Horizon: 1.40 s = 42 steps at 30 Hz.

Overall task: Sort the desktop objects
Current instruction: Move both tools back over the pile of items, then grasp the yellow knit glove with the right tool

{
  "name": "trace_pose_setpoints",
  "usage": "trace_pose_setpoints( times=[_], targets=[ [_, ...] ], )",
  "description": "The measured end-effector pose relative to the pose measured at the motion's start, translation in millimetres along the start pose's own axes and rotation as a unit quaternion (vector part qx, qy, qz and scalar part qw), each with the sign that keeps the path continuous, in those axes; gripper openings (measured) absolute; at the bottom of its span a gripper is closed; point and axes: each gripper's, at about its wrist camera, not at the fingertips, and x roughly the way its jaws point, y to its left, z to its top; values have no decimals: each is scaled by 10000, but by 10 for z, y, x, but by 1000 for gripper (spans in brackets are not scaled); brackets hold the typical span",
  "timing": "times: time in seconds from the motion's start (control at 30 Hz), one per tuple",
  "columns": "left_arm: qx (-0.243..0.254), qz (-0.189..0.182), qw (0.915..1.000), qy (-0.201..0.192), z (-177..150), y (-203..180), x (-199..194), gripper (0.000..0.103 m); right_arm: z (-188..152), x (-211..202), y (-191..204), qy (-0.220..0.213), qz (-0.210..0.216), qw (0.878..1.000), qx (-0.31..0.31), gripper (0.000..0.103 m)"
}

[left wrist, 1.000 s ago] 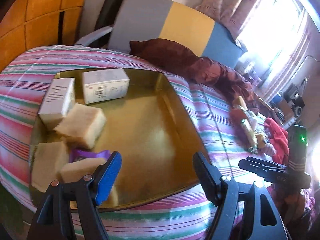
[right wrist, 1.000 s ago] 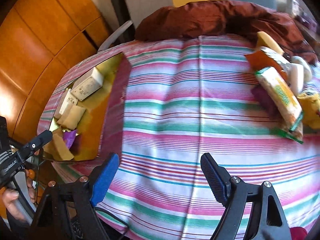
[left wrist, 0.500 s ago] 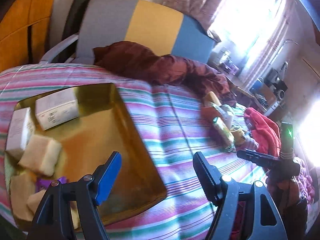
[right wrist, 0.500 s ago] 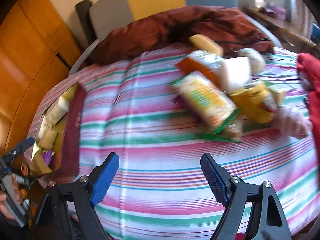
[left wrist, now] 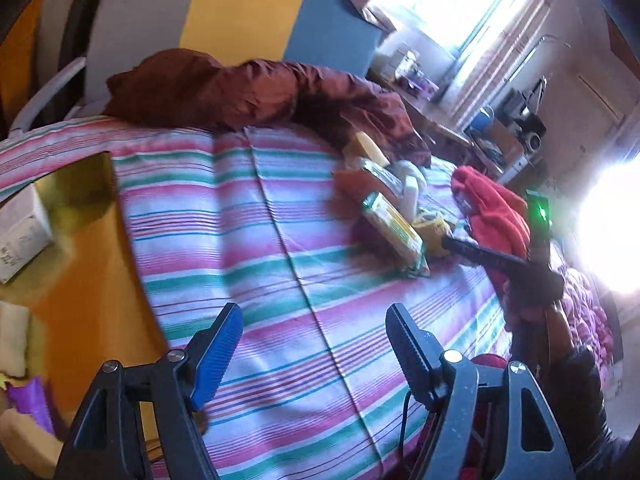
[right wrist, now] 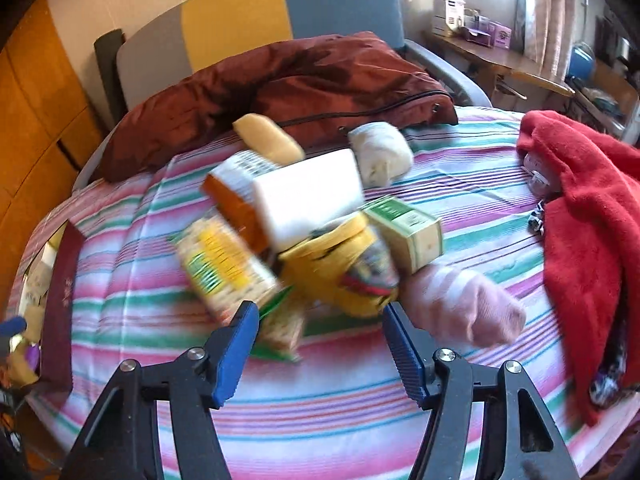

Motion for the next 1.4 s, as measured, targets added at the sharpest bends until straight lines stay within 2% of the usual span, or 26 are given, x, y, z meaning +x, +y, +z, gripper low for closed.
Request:
trace_pose_setpoints(
  times=[0.17, 0.23, 0.4, 0.5, 0.67, 0.7, 0.73, 0.83, 0.9, 1.13, 1.3, 1.4],
  targets=[
    [86, -103, 9997, 204, 33, -137, 182, 74, 82, 166, -46, -35, 95, 9999, -106, 67],
    [96, -139, 9995, 266, 54, -173, 242, 74, 96, 205, -25, -40, 44, 9997, -230, 71],
    [160, -189, 9988, 427, 102, -286, 425, 74, 158, 352, -58, 45, -113, 9991, -398, 71],
    [102, -294, 9982, 509, 131, -317, 508, 74, 160, 337, -35, -20, -195, 9982, -571, 71],
    [-40, -513, 9965, 661, 219, -403, 682, 74, 160, 444, -6, 115, -241, 9968, -750, 72],
    [-42, -527, 9963, 674, 244, -437, 722, 74, 155, 471, 11, 187, -224, 9963, -808, 70],
    [-50, -528, 9962, 692, 262, -457, 750, 74, 144, 497, 35, 275, -254, 9954, -876, 59],
    [-119, -586, 9953, 758, 327, -516, 843, 74, 123, 467, 83, 298, -289, 9941, -998, 49],
    [-97, -541, 9955, 777, 375, -587, 918, 74, 117, 458, 86, 319, -299, 9941, -992, 47],
    [-214, -458, 9940, 971, 529, -794, 1224, 74, 133, 331, 77, 230, -175, 9959, -862, 46],
    [-692, -285, 9907, 1135, 672, -823, 1494, 74, 164, 217, 23, 42, -175, 9973, -706, 46],
    [-935, -183, 9884, 1180, 738, -824, 1606, 75, 219, 102, -48, -180, 67, 9986, -493, 46]
  ],
)
